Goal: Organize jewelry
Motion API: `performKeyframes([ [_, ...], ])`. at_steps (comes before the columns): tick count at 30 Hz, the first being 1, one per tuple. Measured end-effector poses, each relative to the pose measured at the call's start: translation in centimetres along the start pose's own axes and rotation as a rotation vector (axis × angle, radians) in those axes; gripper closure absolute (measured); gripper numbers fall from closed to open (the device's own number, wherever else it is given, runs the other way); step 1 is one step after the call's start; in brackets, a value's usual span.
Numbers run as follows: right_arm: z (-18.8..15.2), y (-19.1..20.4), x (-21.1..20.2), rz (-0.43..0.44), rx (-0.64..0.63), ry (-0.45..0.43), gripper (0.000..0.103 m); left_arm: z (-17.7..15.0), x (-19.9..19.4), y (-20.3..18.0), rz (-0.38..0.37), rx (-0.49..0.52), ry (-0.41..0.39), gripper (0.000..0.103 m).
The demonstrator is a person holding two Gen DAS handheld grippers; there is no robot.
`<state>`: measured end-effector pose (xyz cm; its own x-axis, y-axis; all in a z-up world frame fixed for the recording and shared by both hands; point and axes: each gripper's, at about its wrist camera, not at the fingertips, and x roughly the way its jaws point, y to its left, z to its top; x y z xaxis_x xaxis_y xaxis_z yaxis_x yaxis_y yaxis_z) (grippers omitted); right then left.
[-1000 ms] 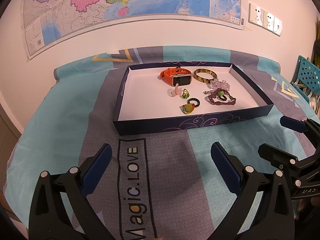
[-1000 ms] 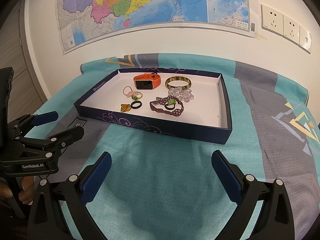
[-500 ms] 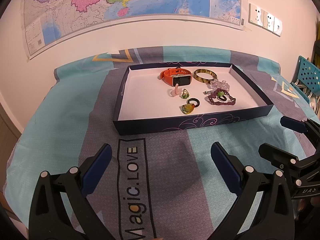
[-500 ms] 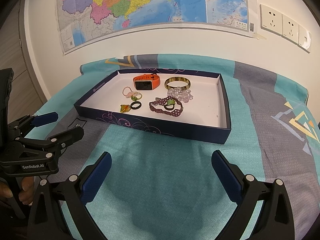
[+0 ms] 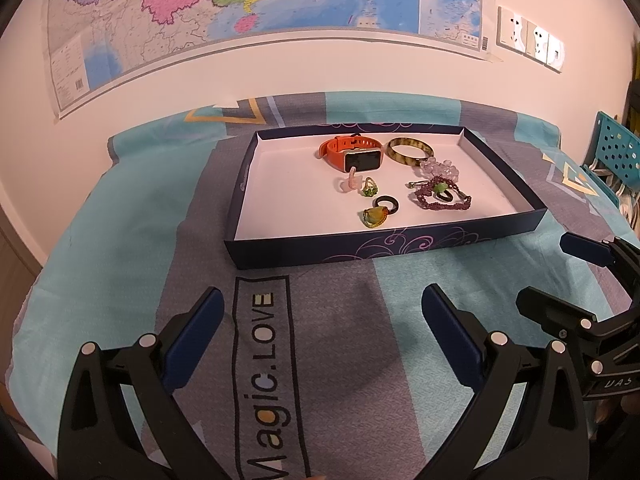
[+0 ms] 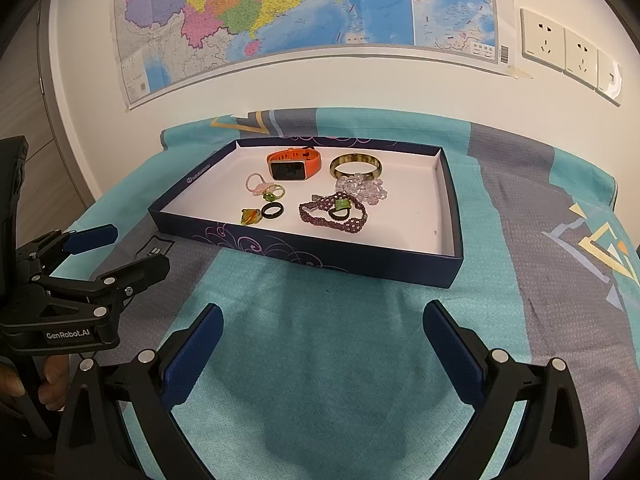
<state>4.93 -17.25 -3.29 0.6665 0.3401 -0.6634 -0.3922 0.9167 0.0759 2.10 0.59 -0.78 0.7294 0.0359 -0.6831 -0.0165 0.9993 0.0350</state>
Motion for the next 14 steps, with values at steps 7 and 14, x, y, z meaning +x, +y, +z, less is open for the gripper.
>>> performKeyframes([
  [7, 0.1, -0.5, -0.1, -0.015, -0.006, -0.007, 0.006, -0.1, 0.0, -0.4, 0.001, 0.02, -0.001, 0.006],
  [14, 1.0, -7.6, -0.7, -0.141, 0.024, 0.007, 0.006, -0.2, 0.8, 0.1, 0.007, 0.01, 0.034, 0.006],
])
